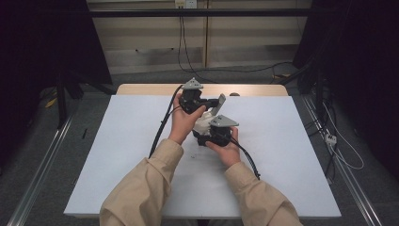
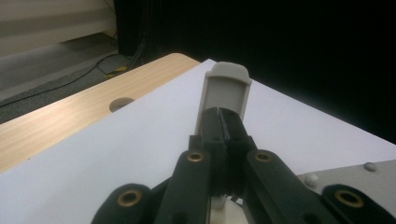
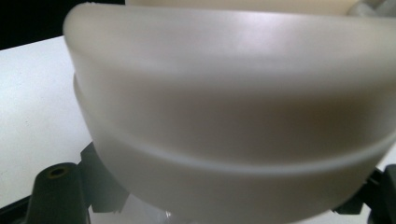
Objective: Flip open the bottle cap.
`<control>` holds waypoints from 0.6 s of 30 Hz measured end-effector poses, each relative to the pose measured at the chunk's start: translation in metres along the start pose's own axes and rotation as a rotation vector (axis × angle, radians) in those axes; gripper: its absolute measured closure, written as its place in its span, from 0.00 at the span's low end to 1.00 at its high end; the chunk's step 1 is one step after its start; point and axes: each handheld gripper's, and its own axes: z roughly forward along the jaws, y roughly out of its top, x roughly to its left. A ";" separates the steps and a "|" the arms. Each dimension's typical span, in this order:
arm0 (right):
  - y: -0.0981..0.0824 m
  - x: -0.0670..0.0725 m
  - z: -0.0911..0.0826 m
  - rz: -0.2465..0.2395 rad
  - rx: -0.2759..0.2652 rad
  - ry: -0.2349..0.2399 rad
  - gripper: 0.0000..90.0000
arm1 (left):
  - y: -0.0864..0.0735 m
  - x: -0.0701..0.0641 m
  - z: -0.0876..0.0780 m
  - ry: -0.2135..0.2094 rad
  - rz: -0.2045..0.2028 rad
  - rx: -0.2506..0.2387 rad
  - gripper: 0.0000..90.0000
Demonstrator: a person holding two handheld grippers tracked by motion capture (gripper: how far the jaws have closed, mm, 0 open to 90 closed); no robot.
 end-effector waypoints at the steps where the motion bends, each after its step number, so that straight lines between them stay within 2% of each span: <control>1: 0.000 0.000 0.000 0.000 0.001 0.000 0.20 | -0.001 0.000 0.001 -0.003 -0.004 0.001 1.00; 18: 0.000 0.000 0.000 0.006 0.003 0.002 0.20 | -0.001 0.002 0.008 -0.008 0.010 0.017 1.00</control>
